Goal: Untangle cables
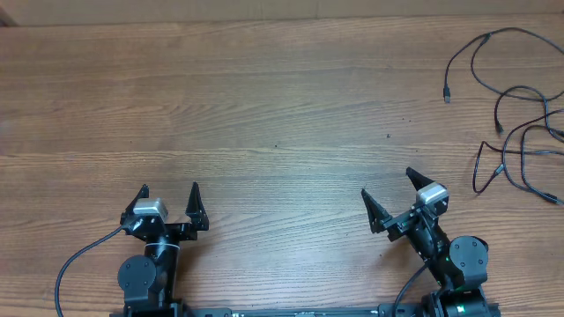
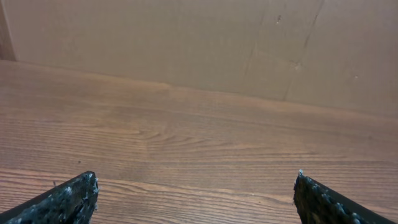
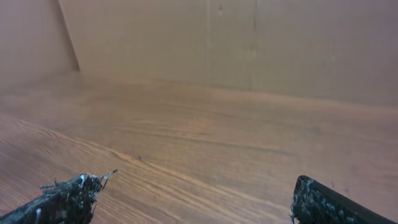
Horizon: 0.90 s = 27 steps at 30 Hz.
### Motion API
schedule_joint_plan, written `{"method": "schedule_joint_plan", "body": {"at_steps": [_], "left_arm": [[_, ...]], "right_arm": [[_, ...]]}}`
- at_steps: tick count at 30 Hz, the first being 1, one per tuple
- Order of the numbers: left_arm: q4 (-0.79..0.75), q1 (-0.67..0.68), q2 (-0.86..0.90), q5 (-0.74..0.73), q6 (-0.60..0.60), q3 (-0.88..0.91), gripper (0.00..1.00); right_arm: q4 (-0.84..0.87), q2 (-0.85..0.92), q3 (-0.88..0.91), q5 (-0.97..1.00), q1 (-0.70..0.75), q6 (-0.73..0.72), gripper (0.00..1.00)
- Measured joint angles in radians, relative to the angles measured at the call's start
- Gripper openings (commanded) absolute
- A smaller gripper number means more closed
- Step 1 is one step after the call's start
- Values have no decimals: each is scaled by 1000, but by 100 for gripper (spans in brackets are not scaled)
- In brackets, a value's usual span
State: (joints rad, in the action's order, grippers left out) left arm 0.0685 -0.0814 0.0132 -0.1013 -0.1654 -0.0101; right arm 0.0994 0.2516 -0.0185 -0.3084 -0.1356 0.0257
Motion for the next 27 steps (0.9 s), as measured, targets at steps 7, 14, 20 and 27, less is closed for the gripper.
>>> {"method": "schedule_joint_plan", "body": {"at_steps": [7, 14, 20, 27], "left_arm": [[0, 0, 0, 0, 0, 0, 100], [0, 0, 0, 0, 0, 0, 100], [-1, 0, 0, 0, 0, 0, 100], [0, 0, 0, 0, 0, 0, 100]], "right_arm": [[-167, -180, 0, 31, 40, 1, 100], [-165, -240, 0, 77, 97, 0, 100], [-183, -240, 0, 196, 98, -53, 100], [-189, -240, 0, 275, 97, -69, 100]]}}
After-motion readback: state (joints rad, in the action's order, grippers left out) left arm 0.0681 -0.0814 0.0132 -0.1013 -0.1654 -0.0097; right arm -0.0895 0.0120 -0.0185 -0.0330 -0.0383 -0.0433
